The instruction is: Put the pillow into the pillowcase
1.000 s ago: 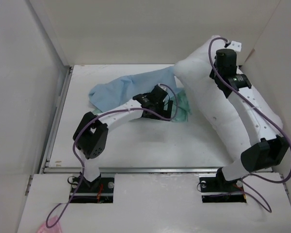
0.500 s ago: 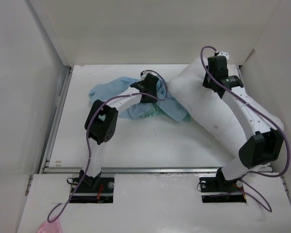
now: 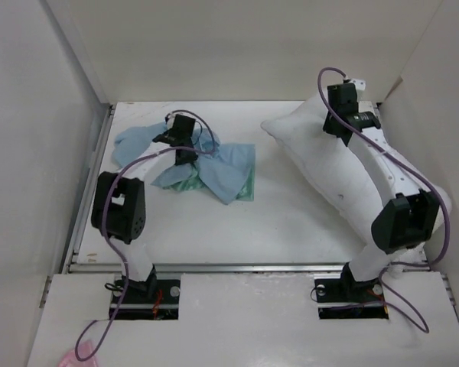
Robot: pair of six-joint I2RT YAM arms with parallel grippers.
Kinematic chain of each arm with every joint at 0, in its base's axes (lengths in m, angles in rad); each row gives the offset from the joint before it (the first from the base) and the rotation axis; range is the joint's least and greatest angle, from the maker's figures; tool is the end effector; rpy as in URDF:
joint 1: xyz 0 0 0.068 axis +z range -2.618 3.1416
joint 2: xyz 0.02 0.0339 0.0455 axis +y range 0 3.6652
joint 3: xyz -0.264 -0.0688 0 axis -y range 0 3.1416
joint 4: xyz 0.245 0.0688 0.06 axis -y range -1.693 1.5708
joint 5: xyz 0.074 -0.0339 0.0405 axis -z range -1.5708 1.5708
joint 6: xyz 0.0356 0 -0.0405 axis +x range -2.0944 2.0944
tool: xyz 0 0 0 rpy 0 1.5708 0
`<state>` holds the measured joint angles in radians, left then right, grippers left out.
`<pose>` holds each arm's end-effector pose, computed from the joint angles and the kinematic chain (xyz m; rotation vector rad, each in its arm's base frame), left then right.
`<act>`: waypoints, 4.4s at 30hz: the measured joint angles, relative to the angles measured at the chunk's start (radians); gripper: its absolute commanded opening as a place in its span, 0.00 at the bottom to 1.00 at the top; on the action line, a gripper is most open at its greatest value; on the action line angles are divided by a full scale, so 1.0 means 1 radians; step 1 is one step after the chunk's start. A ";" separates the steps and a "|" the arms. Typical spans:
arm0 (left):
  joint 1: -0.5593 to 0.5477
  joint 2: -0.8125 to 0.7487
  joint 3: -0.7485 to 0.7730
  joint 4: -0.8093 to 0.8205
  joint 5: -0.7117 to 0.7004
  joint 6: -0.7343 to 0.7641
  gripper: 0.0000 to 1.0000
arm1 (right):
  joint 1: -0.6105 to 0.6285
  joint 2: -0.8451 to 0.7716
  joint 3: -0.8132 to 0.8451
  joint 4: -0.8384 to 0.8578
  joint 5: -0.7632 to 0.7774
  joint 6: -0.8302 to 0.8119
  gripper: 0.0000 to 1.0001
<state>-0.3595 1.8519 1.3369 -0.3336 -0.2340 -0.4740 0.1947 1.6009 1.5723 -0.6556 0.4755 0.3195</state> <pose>0.3847 -0.1357 0.2172 -0.2426 2.3794 -0.1085 0.3529 0.0530 0.3636 0.3834 2.1439 -0.2459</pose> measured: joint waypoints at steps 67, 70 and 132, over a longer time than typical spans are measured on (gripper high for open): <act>0.579 -0.588 -0.365 0.295 0.339 -0.224 0.07 | 0.442 0.320 -0.077 0.234 -0.427 0.198 0.06; 0.570 -0.579 -0.368 0.274 0.379 -0.194 0.62 | 0.438 0.282 -0.104 0.207 -0.358 0.196 0.42; 0.457 -0.602 -0.488 0.138 0.307 -0.216 0.00 | 0.627 0.240 -0.274 0.237 -0.372 0.041 0.72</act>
<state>0.0978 1.2503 0.8486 -0.1959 0.0734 -0.6895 0.8215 1.8408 1.2984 -0.4183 0.1032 0.3603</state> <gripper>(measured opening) 0.010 0.710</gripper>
